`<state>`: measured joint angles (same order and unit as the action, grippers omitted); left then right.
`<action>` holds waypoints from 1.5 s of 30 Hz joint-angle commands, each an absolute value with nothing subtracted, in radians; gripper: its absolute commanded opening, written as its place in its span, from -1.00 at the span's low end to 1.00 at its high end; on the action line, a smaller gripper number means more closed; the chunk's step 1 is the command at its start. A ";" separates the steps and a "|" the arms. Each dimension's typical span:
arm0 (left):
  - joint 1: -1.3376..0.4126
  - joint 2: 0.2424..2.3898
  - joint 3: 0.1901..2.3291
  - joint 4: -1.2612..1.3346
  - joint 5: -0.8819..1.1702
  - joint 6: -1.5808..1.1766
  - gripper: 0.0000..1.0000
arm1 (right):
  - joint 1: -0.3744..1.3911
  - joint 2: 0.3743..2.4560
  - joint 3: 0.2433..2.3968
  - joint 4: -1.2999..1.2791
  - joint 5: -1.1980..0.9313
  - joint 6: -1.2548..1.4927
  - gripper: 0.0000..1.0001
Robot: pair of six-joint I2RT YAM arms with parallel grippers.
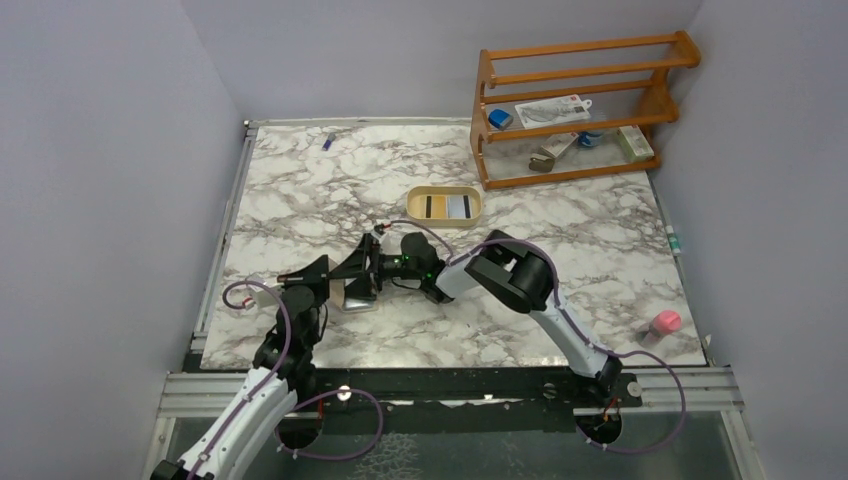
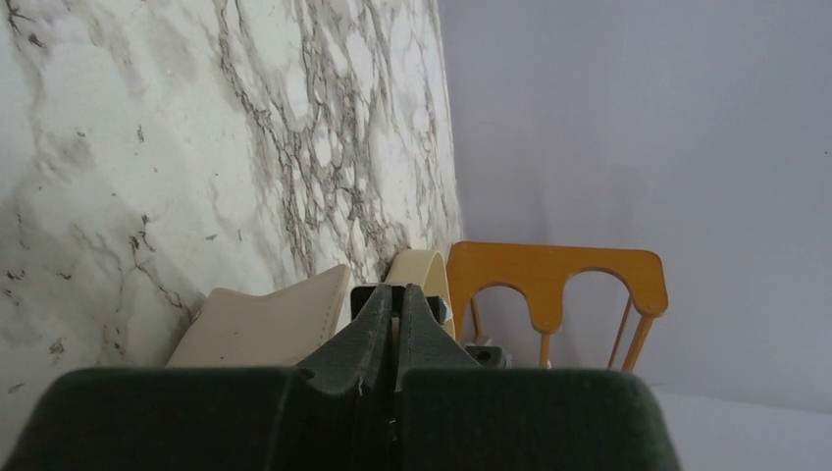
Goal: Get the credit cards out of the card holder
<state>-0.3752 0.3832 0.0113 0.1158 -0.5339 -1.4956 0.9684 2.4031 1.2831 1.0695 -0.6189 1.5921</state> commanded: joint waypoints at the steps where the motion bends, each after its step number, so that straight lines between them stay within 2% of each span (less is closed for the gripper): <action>1: -0.380 0.385 -0.122 0.048 -0.481 -1.477 -1.00 | 0.998 2.450 1.240 1.358 -0.544 1.726 0.78; 7: -0.380 0.323 -0.121 -0.068 -0.502 -1.473 -1.00 | 1.000 2.516 1.240 1.643 -0.429 1.837 0.77; 12: -0.380 0.324 -0.121 -0.101 -0.510 -1.473 -1.00 | 1.000 2.567 1.285 1.782 -0.361 1.882 0.69; 28: -0.380 0.371 -0.122 -0.053 -0.459 -1.497 -1.00 | 1.005 2.578 1.458 1.788 -0.435 1.828 0.68; 45: -0.380 0.298 -0.123 -0.173 -0.493 -1.520 -1.00 | 1.004 2.387 1.380 1.790 -0.472 1.758 0.68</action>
